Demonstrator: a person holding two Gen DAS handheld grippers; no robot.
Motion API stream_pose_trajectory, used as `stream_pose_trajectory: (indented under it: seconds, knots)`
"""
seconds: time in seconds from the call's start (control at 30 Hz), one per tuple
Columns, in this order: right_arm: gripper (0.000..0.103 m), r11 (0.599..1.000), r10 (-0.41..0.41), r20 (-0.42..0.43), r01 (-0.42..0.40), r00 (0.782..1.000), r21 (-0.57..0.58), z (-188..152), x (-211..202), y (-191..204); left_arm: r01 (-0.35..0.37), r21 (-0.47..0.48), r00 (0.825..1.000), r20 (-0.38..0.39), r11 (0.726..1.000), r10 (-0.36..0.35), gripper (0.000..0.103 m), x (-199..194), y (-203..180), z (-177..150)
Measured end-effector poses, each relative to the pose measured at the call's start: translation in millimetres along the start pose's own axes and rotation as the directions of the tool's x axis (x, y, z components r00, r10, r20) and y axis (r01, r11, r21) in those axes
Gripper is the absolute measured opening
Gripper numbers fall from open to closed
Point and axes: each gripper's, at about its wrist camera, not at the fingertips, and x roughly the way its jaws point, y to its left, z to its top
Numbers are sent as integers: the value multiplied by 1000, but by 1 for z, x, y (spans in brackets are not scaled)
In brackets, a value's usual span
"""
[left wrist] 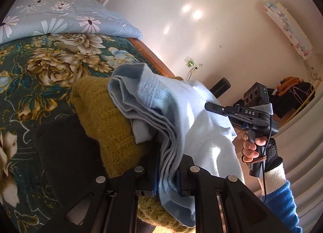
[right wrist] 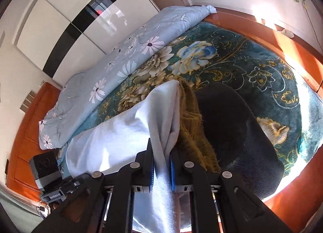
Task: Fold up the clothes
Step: 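Lower the folded shirt onto the clothes pile and open both grippers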
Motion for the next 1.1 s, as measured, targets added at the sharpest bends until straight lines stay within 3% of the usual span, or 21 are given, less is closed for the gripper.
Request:
stream_pose_trajectory:
  seconds: [0.13,0.2,0.23,0.3,0.37,0.43,0.5,0.63,0.77,0.93,1.1]
  knots:
    - [18,995,-66,6,66,998,-69,1,-9,19,-43,50,999,3,998,43,24,-16,-12,7]
    - [35,985,-134,33,137,990,-109,0,-20,25,-78,82,997,14,994,77,33,-32,-17,8]
    - [39,978,-168,48,172,985,-121,0,-25,26,-99,91,995,21,991,98,34,-40,-18,9]
    - [40,965,-216,82,225,973,-135,-4,-37,30,-170,123,984,72,978,162,35,-57,-24,16]
    - [40,952,-236,126,255,964,-168,-9,-46,40,-250,171,962,156,953,224,37,-71,-41,25]
    - [40,941,-230,158,261,960,-215,-15,-49,58,-267,219,956,187,939,228,45,-73,-61,34]
    - [43,929,-215,171,255,962,-269,-21,-44,78,-263,257,961,157,930,228,61,-56,-74,42]
    - [45,893,-200,141,239,970,-381,-37,-20,108,-289,271,957,68,918,282,62,-14,-71,50]
    - [45,867,-220,120,250,968,-430,-53,-12,103,-289,254,957,37,923,289,62,-4,-55,36]
    - [46,909,-198,116,226,973,-349,-64,-18,72,-305,279,951,32,911,308,62,1,-47,22]
    - [46,913,-210,136,244,968,-328,-74,-19,70,-309,252,951,78,917,299,62,-13,-51,20]
